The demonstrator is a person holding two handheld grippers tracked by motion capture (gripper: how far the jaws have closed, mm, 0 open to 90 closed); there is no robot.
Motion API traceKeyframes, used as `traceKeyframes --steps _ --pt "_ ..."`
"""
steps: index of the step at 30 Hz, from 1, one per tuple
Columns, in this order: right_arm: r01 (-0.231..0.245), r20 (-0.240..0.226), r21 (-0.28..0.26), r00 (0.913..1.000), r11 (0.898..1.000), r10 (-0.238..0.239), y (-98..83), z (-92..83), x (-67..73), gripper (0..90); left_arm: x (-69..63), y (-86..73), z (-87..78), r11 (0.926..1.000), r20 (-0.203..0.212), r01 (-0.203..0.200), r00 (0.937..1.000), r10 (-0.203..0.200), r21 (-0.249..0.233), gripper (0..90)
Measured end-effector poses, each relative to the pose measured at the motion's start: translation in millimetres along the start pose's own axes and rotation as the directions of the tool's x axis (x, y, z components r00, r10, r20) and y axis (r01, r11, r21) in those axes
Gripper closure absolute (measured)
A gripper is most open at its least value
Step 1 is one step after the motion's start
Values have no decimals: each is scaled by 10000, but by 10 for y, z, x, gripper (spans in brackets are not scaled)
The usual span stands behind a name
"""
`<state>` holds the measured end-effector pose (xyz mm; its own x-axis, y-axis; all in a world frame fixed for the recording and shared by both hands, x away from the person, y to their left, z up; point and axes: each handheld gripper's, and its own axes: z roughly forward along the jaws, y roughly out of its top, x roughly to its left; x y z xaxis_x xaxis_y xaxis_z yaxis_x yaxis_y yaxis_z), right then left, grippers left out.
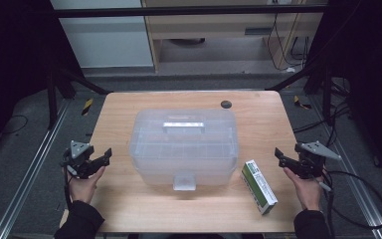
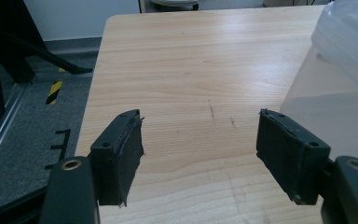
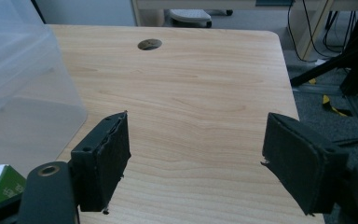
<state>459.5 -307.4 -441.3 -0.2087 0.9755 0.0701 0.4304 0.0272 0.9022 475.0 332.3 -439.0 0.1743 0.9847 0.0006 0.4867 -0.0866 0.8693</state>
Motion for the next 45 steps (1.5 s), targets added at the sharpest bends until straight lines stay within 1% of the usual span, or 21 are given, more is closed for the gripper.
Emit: traceKeyframes --steps 2,3,4,5,7,9,10,11,15,18,19,21,22,26,29,31,33,35,38,42,45 --pt "125 -69 90 9999 9999 -124 13 1 9 224 19 8 -22 10000 -12 48 10000 -48 -26 306" --pt "263 4 133 9997 9996 -263 27 0 21 221 25 16 -33 10000 -42 36 10000 -36 -17 310" --pt "263 4 133 9997 9996 -263 27 0 21 221 27 20 -39 10000 -29 39 10000 -40 -44 310" --pt "290 -16 94 9996 9995 -290 31 -3 25 221 29 30 -50 10000 -13 -17 10000 17 -58 316" --pt "340 -116 12 9994 9994 -340 43 -13 29 220 18 49 -74 9998 -145 -169 9998 167 -144 329" --pt "407 -171 65 9990 9992 -405 54 -15 35 218 14 74 -75 9997 30 -240 9997 240 62 351" --pt "425 -189 72 9989 9991 -424 59 -17 40 218 8 83 -77 9995 -29 -299 9995 299 102 356" --pt "433 -217 23 9988 9991 -433 63 -16 45 217 3 89 -82 9992 -77 -397 9992 397 35 360" --pt "394 -311 112 9988 9992 -390 64 -5 42 206 0 124 -114 9985 138 -521 9985 523 -140 358" --pt "454 -385 254 9983 9986 -444 57 9 44 206 1 162 -149 9987 241 -480 9985 484 -143 338" --pt "627 -414 346 9973 9974 -612 54 21 54 205 3 183 -166 9989 281 -463 9985 465 -95 330" --pt "636 -457 398 9970 9972 -618 56 22 66 205 15 219 -196 9992 356 -392 9986 393 -35 313" --pt "776 -464 418 9961 9961 -756 55 31 71 204 23 238 -215 9995 423 -326 9986 327 -40 302" --pt "952 -601 459 9939 9944 -924 62 43 106 204 46 312 -296 9994 378 -296 9988 303 -179 297" --pt "1086 -664 502 9922 9928 -1052 60 52 115 206 61 362 -358 9992 502 -138 9986 156 -363 284" --pt "1116 -712 520 9916 9924 -1077 57 56 114 209 59 393 -385 9989 555 -171 9983 195 -433 277" --pt "1160 -736 568 9910 9916 -1117 57 61 116 210 52 450 -424 9983 733 -223 9970 262 -540 274" --pt "1277 -750 601 9896 9900 -1231 61 62 121 210 41 486 -449 9976 800 -299 9962 350 -630 275" --pt "1271 -753 639 9897 9898 -1222 61 61 122 210 4 561 -486 9955 935 -547 9937 619 -773 276" --pt "1326 -740 710 9891 9886 -1273 63 64 123 209 -43 619 -509 9938 1031 -802 9908 880 -772 278" --pt "1317 -746 695 9892 9888 -1265 73 64 128 207 -74 659 -496 9932 1212 -858 9881 950 -785 279"
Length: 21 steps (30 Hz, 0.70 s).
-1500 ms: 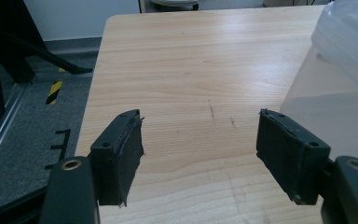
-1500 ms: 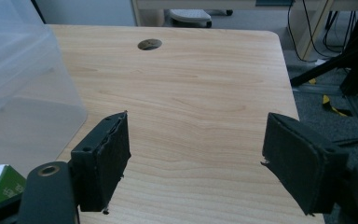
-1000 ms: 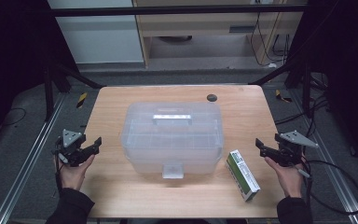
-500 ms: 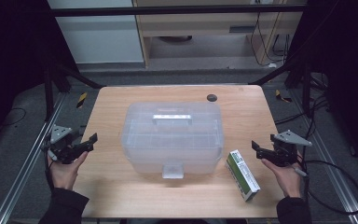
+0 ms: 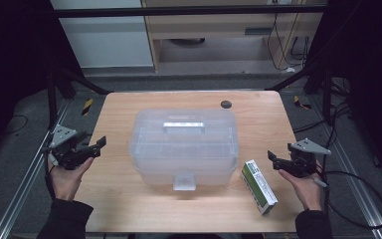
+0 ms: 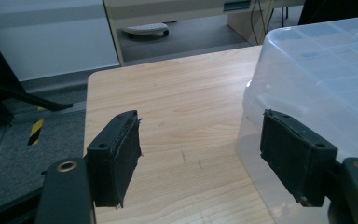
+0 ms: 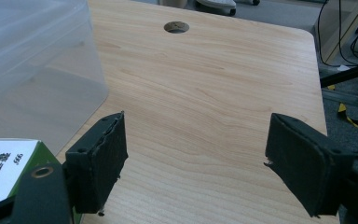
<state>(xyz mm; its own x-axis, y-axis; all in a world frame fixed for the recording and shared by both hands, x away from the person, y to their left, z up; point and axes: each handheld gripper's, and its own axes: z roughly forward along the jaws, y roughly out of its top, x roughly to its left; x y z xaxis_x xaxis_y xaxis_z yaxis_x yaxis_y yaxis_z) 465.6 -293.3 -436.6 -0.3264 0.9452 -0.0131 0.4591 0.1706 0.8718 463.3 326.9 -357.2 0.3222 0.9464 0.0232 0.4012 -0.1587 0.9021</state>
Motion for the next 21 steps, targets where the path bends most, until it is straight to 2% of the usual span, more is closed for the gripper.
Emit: traceKeyframes --steps 2,6,11,21 --pt "-85 -40 -29 10000 10000 84 7 -4 5 204 -21 32 18 10000 136 -26 9999 26 -1 280" --pt "-45 -5 -9 10000 10000 45 15 -5 -2 201 -72 119 56 9993 365 -348 9987 344 105 283" --pt "10 9 50 10000 10000 -10 16 -1 -16 199 -121 258 81 9974 776 -709 9946 694 158 288" --pt "200 8 -10 9998 9998 -200 22 -3 -22 199 -236 504 106 9892 1356 -1442 9809 1394 259 293"
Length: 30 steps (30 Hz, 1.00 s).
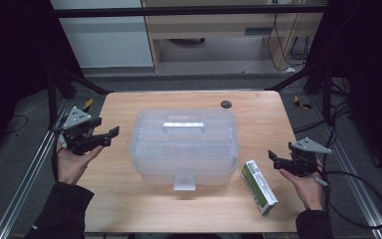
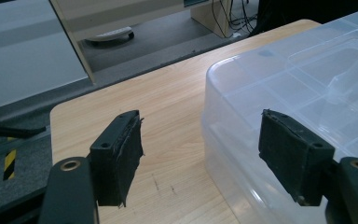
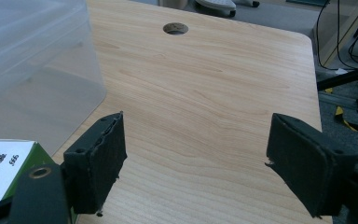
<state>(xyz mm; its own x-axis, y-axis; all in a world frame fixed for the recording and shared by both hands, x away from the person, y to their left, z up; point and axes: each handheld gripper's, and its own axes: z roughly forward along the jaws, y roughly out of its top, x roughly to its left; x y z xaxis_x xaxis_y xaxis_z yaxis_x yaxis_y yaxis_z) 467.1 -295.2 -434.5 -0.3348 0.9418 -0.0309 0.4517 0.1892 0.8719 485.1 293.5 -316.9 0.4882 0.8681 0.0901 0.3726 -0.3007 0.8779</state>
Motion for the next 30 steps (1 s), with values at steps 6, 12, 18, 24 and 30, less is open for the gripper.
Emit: traceKeyframes --steps 6,12,18,24,30 --pt "21 -75 11 10000 10000 -21 0 13 20 201 -87 110 17 9992 307 -395 9987 396 -38 301" --pt "118 -146 35 9998 9999 -117 3 29 39 206 -178 215 32 9958 484 -910 9947 905 90 301" --pt "133 -183 89 9997 9999 -131 0 33 39 207 -261 301 47 9890 708 -1452 9872 1428 290 301" --pt "124 -213 172 9997 9998 -121 -5 41 45 206 -345 351 92 9811 1019 -1874 9780 1819 476 306" --pt "325 -164 247 9993 9992 -321 -16 53 42 207 -423 397 141 9722 1234 -2304 9668 2239 414 317"
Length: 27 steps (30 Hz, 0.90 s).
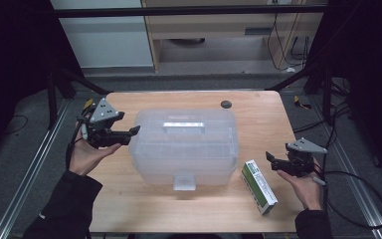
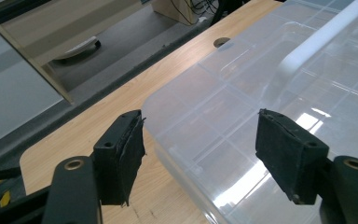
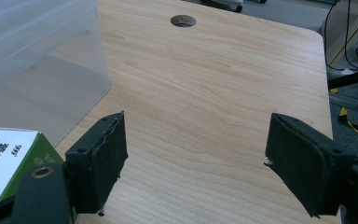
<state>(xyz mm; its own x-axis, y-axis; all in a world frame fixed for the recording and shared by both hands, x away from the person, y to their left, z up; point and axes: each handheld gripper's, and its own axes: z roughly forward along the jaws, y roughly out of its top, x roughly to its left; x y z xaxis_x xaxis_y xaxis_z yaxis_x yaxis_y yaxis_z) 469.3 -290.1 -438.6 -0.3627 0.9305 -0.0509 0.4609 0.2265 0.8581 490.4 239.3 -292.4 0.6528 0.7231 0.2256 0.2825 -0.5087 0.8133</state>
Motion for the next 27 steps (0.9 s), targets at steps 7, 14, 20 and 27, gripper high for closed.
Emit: traceKeyframes --steps 7,14,20,27 --pt "-43 -33 -41 10000 10000 43 -3 3 0 211 -80 70 29 9992 180 -354 9992 351 205 320" --pt "-2 -62 29 10000 10000 2 -16 14 -8 212 -120 169 54 9952 402 -838 9958 818 506 328" --pt "-10 -54 35 10000 10000 10 -20 10 -17 212 -172 237 91 9895 697 -1275 9900 1227 683 340" --pt "-29 -62 109 10000 9999 29 -25 13 -22 212 -237 289 138 9735 769 -1988 9786 1909 1128 348"
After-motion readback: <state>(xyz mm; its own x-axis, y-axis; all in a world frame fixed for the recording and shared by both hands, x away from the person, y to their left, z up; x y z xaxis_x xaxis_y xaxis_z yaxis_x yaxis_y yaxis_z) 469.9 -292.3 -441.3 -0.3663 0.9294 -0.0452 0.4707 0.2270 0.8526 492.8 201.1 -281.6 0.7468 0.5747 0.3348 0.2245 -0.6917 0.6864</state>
